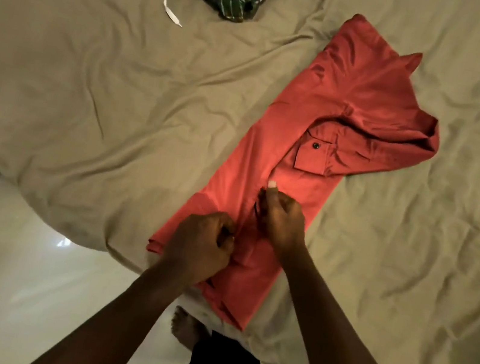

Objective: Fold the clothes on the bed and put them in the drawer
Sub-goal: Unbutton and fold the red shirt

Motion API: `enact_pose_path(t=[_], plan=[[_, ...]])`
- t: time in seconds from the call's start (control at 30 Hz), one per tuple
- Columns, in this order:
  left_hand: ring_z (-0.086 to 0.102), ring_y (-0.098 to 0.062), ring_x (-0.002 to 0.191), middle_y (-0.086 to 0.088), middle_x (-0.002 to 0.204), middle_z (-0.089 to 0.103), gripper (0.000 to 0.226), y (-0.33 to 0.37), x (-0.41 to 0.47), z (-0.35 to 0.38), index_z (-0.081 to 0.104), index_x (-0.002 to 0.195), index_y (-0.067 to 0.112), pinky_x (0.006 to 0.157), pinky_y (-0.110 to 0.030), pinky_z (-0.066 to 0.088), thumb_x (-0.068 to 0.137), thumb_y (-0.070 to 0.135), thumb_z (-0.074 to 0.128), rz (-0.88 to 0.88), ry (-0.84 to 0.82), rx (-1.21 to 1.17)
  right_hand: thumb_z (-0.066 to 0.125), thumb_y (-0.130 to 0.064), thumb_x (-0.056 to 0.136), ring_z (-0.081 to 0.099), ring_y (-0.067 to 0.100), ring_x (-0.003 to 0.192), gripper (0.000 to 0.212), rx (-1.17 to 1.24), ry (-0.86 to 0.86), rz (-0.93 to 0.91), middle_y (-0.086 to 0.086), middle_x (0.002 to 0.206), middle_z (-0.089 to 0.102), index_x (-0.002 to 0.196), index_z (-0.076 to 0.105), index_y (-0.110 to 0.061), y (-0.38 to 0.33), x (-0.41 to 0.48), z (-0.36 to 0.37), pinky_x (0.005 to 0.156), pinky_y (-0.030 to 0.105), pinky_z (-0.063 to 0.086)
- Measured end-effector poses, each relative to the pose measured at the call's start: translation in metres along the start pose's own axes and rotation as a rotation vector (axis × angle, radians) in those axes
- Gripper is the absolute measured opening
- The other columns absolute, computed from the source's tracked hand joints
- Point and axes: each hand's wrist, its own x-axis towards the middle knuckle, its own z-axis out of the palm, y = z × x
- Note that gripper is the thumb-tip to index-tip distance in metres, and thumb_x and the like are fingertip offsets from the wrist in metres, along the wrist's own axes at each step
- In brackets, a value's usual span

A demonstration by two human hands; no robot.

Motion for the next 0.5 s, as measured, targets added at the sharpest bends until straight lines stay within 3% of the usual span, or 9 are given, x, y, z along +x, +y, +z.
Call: enact_pose_path(t=[0.1,0.2,0.27,0.33,0.4,0.47,0.5], plan=[[0.071,-0.011,0.082,0.01,0.088,0.076,0.01,-0.006,0.0,0.008,0.074,0.097,0.029,0.078,-0.032,0.055,0.088,0.032,0.071,0.012,-0.096,-0.079,0.06,-0.072,0.072,0.054,0.015,0.052,0.051,-0.081,-0.172,0.111,0.001,0.055,0.062,0.062,0.067,-0.022,0.002,0.01,-0.002,0.064,0.04,0.047],[0.07,-0.017,0.082,0.007,0.091,0.075,0.017,-0.01,-0.002,0.008,0.073,0.096,0.024,0.076,-0.033,0.054,0.087,0.032,0.061,0.093,0.137,-0.031,0.07,-0.045,0.082,0.056,0.01,0.049,0.033,-0.183,-0.177,0.084,-0.003,0.053,0.064,0.06,0.068,-0.021,0.01,0.014,-0.001,0.063,0.034,0.047],[0.068,-0.021,0.085,0.005,0.095,0.072,0.013,-0.015,-0.001,0.005,0.07,0.098,0.024,0.078,-0.032,0.049,0.089,0.029,0.062,0.066,0.171,0.05,0.07,-0.036,0.08,0.063,0.014,0.055,0.026,-0.212,-0.091,0.13,-0.003,0.056,0.067,0.061,0.068,-0.018,0.007,0.015,-0.004,0.066,0.033,0.052],[0.068,-0.023,0.089,0.006,0.096,0.071,0.01,-0.019,-0.001,0.001,0.069,0.1,0.028,0.078,-0.03,0.045,0.09,0.029,0.067,-0.045,0.062,0.117,0.066,-0.04,0.073,0.071,0.02,0.067,0.025,-0.259,-0.034,0.196,-0.001,0.061,0.071,0.068,0.073,-0.016,0.005,0.011,-0.011,0.072,0.035,0.058],[0.068,-0.021,0.09,0.01,0.091,0.071,0.013,-0.012,0.002,-0.004,0.069,0.097,0.03,0.074,-0.029,0.043,0.09,0.041,0.067,-0.125,0.05,0.182,0.067,-0.045,0.078,0.073,0.019,0.072,0.027,-0.305,-0.084,0.221,-0.001,0.065,0.073,0.072,0.075,-0.02,-0.001,0.004,-0.02,0.074,0.033,0.059],[0.066,-0.021,0.093,0.009,0.093,0.069,0.02,0.003,0.017,-0.009,0.067,0.095,0.03,0.075,-0.03,0.046,0.09,0.049,0.061,-0.029,0.166,0.232,0.067,-0.052,0.082,0.072,0.021,0.077,0.031,-0.301,-0.039,0.192,0.0,0.071,0.074,0.076,0.075,-0.023,-0.01,0.005,-0.033,0.076,0.033,0.057],[0.064,-0.021,0.098,0.009,0.099,0.067,0.023,0.012,0.029,-0.011,0.066,0.098,0.03,0.08,-0.032,0.049,0.089,0.05,0.059,0.078,0.224,0.249,0.065,-0.052,0.082,0.072,0.024,0.082,0.03,-0.293,0.074,0.153,0.001,0.076,0.075,0.081,0.075,-0.023,-0.014,0.011,-0.041,0.079,0.034,0.056]])
